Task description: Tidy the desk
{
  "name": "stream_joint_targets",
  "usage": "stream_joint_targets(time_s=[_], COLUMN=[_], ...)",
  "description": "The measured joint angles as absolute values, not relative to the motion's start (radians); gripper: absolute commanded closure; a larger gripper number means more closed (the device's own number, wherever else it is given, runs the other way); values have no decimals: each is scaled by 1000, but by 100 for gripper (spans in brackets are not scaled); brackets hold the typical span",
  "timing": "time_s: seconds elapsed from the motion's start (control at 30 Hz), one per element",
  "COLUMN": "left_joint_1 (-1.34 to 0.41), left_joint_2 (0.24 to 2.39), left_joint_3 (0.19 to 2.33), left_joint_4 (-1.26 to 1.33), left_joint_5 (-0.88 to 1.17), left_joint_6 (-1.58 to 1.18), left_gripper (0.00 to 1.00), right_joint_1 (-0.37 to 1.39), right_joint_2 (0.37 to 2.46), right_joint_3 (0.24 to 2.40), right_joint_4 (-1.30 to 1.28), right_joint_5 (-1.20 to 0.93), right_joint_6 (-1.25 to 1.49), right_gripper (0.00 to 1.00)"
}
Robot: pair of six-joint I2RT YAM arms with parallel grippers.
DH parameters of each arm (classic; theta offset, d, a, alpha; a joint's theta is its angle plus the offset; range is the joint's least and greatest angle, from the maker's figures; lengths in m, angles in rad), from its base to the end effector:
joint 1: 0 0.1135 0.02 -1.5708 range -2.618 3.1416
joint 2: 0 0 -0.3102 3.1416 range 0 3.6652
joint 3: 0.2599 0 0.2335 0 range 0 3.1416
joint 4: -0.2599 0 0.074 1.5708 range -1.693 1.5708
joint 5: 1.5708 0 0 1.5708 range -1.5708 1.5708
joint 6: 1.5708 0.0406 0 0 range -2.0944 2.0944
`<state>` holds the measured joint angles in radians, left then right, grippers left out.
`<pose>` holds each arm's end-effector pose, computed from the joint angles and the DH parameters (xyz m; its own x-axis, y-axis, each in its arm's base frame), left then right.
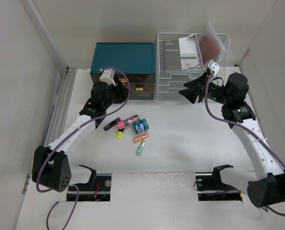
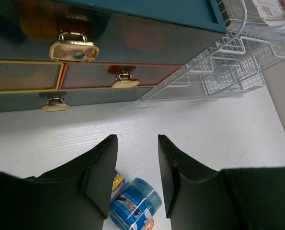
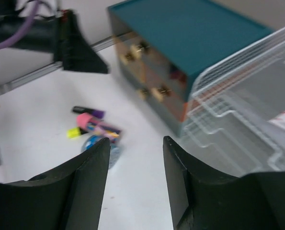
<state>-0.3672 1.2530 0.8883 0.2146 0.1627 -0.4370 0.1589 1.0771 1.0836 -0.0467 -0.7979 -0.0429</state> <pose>0.2478 -0.1024 0.3667 -0.3396 -0.3168 -0.8856 0.3974 0.8051 -0.4404 0.1934 0.0604 0.4440 -0.0046 -0.0311 -0.9995 -0.8177 0.5754 -0.0141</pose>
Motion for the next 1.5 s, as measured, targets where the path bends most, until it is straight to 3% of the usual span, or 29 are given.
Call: stream_joint_targets(time_s=[0.17, 0.23, 0.4, 0.53, 0.6, 0.63, 0.93, 1.13, 1.5], left_joint_1=[-327, -311, -273, -267, -267, -267, -267, -267, -267], left_joint_2=[1320, 1322, 1308, 1240, 1183, 1154, 918, 921, 924], left_joint_3=[945, 955, 959, 958, 958, 958, 932, 911, 908], left_joint_4=[215, 219, 216, 173, 155, 150, 147, 143, 139], left_joint_5=[204, 209, 190, 131, 88, 72, -28, -21, 3], left_joint_6=[-426, -422, -411, -398, -391, -389, -365, -363, -364], left_gripper=[54, 43, 36, 34, 33, 33, 32, 32, 32], right_joint_1=[248, 282, 413, 551, 611, 638, 778, 859, 937], right_joint_2=[1145, 1172, 1255, 1341, 1387, 1408, 1614, 1668, 1773], right_joint_3=[1083, 1083, 1056, 1008, 986, 976, 977, 1007, 1155], right_joint_4=[-64, -68, -68, -75, -74, -74, -47, -49, -76], right_joint_5=[-825, -822, -746, -614, -543, -511, -290, -62, 89], right_joint_6=[-6, 0, 14, 24, 36, 45, 117, 208, 294], right_gripper=[45, 44, 38, 27, 13, 0, 0, 0, 0])
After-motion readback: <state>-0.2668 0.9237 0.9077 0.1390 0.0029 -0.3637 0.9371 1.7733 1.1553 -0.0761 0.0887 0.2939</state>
